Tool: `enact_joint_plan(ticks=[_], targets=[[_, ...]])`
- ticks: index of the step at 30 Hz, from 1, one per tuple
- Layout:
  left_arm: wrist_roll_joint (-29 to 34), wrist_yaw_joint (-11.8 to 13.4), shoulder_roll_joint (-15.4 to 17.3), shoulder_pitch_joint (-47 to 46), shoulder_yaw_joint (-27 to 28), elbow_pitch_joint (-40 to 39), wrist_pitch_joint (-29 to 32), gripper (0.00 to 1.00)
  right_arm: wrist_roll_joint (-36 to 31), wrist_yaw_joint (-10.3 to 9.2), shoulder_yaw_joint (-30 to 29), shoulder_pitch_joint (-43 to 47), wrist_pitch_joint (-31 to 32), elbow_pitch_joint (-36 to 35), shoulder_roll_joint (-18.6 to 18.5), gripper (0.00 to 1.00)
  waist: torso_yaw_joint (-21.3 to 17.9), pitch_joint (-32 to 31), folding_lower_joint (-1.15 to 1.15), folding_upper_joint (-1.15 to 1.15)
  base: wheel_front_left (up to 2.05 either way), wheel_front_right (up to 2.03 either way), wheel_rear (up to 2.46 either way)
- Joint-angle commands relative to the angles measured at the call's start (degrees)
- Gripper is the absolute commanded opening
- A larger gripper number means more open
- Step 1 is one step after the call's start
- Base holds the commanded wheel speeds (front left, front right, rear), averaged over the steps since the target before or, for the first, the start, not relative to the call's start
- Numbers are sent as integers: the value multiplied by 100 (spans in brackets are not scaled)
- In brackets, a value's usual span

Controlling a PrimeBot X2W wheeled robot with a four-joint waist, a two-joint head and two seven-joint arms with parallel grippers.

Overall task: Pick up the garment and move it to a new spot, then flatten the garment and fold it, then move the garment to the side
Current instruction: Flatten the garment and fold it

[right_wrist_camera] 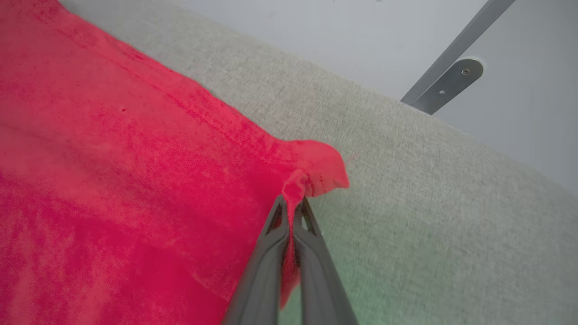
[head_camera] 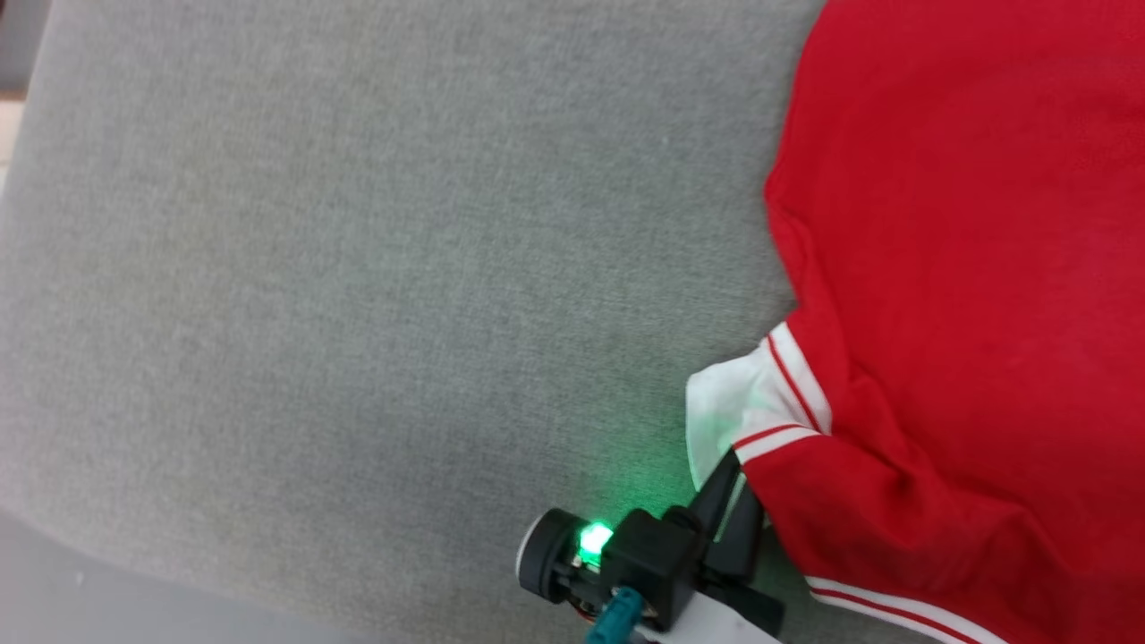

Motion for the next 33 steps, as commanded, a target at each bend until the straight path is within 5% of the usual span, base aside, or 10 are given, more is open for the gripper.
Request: enact_joint_plan(ticks=[1, 18, 33], targets=[[13, -53, 21, -24, 86, 45, 2, 0, 123, -8, 140, 178, -80, -151, -92, 0, -277, -334, 0, 0, 0, 0, 0], [-7, -721, 37, 254, 1075, 686, 3, 0, 475, -8, 1201, 1998, -789, -2074, -974, 0, -1115, -1413, 0, 0, 0, 0, 0], [121, -962, 96, 255, 1419, 940, 3, 0, 428, -8, 1255, 3915, -1080, -2893, -1076, 0, -1445, -1500, 0, 0, 0, 0, 0]])
